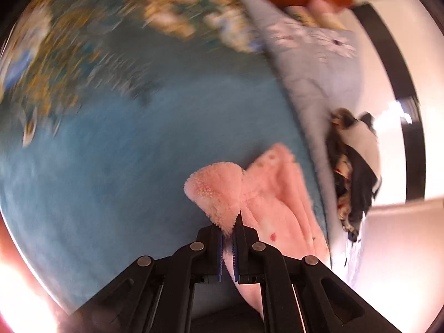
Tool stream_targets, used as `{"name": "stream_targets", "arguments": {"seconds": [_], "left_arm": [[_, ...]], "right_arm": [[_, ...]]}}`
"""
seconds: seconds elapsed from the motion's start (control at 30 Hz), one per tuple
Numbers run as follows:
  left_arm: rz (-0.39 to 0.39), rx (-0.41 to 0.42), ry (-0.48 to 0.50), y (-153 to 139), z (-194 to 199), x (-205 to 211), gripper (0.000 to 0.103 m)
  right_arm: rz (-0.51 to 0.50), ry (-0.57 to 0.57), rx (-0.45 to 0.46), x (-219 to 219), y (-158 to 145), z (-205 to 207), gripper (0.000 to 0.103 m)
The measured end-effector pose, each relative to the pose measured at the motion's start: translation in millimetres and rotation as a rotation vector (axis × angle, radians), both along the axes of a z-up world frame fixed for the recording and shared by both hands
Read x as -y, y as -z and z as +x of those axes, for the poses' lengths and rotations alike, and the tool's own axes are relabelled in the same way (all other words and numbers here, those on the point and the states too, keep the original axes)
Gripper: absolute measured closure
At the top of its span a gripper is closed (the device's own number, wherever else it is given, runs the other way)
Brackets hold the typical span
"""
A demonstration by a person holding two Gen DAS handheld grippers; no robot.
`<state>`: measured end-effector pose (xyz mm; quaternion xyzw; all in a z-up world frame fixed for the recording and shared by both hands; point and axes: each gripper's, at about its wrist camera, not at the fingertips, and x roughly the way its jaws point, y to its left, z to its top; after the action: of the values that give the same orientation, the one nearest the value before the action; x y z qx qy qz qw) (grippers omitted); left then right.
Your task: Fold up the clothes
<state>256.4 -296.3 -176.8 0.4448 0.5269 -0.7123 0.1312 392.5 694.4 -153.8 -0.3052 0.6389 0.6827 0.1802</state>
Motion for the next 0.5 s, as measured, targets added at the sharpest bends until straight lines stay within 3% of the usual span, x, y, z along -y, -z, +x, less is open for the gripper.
{"name": "stream_targets", "arguments": {"seconds": [0.1,0.17,0.3,0.5], "left_arm": [[0.022,-0.011,-0.014,1.4,2.5,2.8,0.098],[0.035,-0.046,-0.013,-7.0,-4.4,3.7,0.098],[0.039,-0.137,0.016,-32.2,-28.8,-0.5,0.098],[0.058,-0.159,0.023,-51.3,-49.9,-7.4,0.098]], "right_arm": [[-0.056,0.052,0.018,0.5,22.7,14.7,0.1],[-0.053,0.051,0.011,-2.1,19.5,16.2,0.1],[0.004,0.031,-0.061,-7.7,-15.0,0.0,0.1],[0.067,-0.042,-0.104,-9.0,-48.3,-52.3,0.1]]}}
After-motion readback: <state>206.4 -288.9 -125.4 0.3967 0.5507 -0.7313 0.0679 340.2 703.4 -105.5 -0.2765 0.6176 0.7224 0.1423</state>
